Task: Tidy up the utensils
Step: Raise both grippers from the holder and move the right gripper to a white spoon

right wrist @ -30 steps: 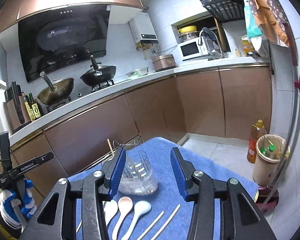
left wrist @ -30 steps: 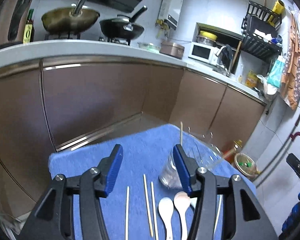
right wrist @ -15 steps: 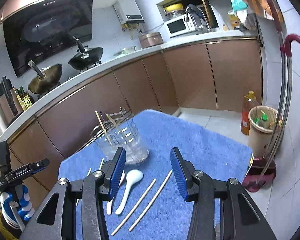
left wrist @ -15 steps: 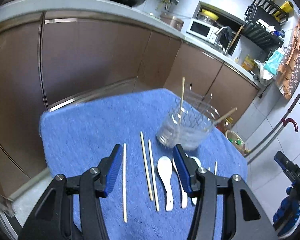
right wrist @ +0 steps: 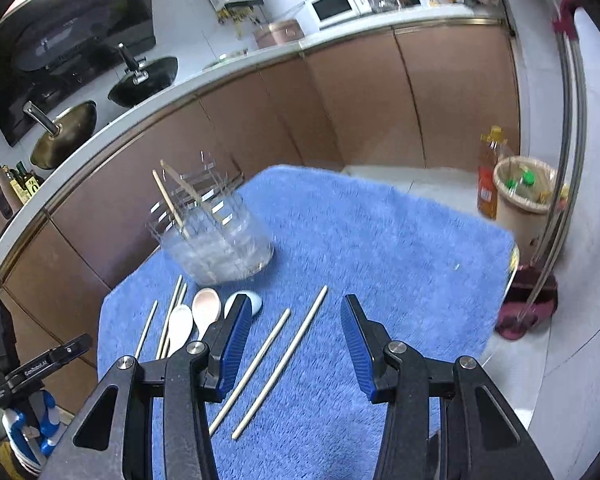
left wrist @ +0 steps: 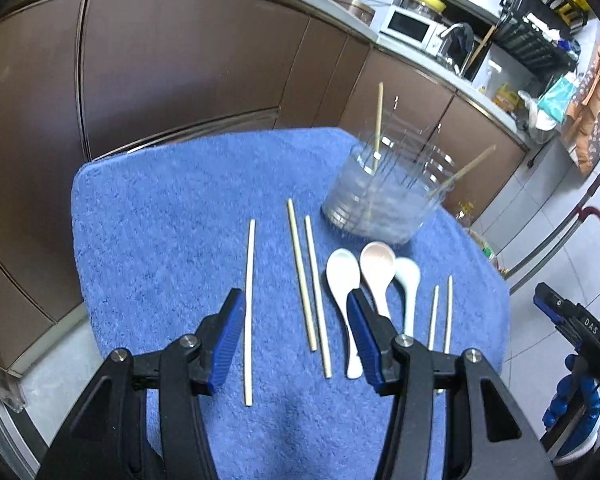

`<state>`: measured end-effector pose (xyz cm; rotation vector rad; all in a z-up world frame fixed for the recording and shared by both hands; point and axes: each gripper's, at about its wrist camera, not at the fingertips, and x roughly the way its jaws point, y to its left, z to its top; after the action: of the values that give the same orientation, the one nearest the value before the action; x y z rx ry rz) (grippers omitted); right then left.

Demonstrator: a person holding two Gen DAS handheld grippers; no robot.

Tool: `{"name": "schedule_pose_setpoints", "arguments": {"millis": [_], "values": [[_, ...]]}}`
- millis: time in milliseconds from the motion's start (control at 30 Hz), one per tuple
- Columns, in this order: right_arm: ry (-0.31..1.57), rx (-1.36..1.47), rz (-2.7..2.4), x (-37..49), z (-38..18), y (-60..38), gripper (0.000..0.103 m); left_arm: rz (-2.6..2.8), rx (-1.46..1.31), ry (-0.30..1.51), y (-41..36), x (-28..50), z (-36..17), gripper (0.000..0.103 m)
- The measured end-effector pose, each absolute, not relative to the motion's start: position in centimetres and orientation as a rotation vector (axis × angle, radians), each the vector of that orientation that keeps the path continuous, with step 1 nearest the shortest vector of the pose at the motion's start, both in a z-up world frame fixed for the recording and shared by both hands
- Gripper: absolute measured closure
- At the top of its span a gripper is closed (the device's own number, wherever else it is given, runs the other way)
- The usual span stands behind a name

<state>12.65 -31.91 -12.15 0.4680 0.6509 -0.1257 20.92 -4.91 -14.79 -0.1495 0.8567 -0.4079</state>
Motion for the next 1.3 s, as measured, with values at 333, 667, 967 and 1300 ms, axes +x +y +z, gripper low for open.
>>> {"name": "schedule_pose_setpoints", "arguments": {"millis": [333,667,967,1300], "values": [[0.74,0.482,-0.084,14.9,-14.7,-31.5,0.059,-0.423,-0.175,0.946,-5.1,23.0,-17.0,0.054],[0.771,0.46,0.196,19.4,-14.7,-28.8,0.077,-0.488,-0.16,1.002,-6.7,26.7,-17.5,0.054],[0.827,0.285,0.372,26.6,-15.7,-25.4,0.087,-0.497,-0.137,1.119,-8.9,32.2,-18.3,0.062],[0.899,0.144,0.443,30.1,-17.7,-23.6,0.088,-0.461,-0.09,1.244,-11.3,37.0,-20.1,0.073]]}}
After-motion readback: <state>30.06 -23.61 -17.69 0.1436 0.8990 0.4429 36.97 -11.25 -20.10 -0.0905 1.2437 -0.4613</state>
